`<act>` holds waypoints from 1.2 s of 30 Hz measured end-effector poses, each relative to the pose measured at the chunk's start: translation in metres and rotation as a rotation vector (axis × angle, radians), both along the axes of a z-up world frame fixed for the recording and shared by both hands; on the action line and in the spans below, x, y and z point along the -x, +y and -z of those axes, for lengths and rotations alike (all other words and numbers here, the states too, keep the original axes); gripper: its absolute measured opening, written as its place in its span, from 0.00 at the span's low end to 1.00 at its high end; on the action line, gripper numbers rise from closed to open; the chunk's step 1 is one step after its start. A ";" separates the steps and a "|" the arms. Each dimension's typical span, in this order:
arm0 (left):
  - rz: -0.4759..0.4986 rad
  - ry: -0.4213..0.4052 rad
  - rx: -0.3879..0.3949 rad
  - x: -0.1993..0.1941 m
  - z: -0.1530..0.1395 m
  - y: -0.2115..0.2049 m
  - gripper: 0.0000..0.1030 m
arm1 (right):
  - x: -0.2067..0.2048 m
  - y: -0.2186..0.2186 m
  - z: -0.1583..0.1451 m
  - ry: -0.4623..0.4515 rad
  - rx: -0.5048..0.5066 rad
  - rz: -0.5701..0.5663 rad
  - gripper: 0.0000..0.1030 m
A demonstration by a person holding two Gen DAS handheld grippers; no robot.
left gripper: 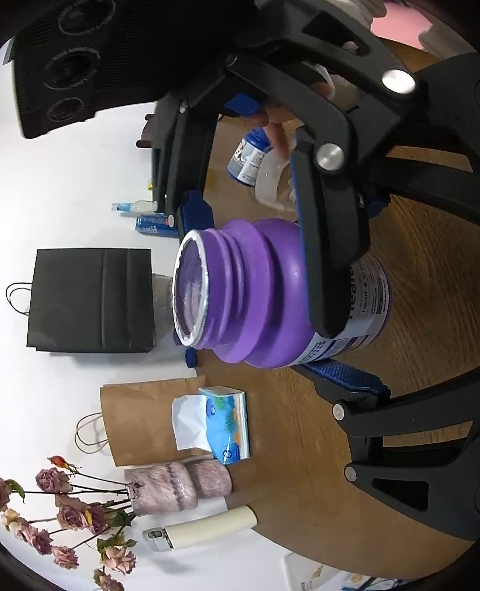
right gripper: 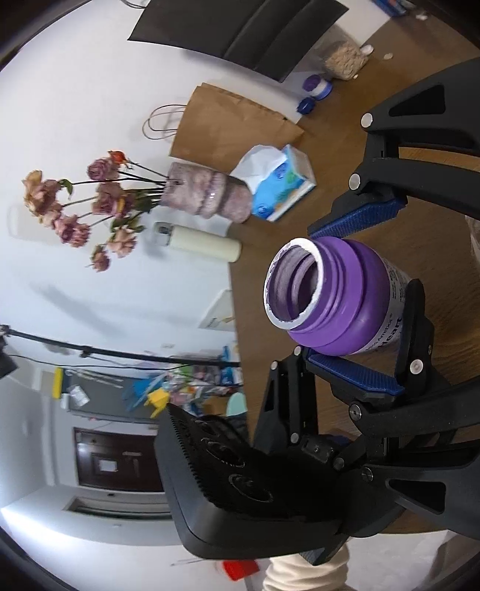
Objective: Flip cup upright
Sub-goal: 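Hold the upright bottle with the right gripper while the left gripper opens and releases it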
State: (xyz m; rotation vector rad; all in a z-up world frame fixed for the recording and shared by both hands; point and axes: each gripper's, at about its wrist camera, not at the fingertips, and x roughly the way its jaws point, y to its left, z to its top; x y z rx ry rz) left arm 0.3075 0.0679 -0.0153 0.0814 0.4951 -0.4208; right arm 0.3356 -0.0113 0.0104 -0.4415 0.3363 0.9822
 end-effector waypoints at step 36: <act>-0.011 0.083 -0.045 0.025 0.025 -0.025 0.59 | 0.005 -0.012 0.033 0.143 0.065 0.011 0.73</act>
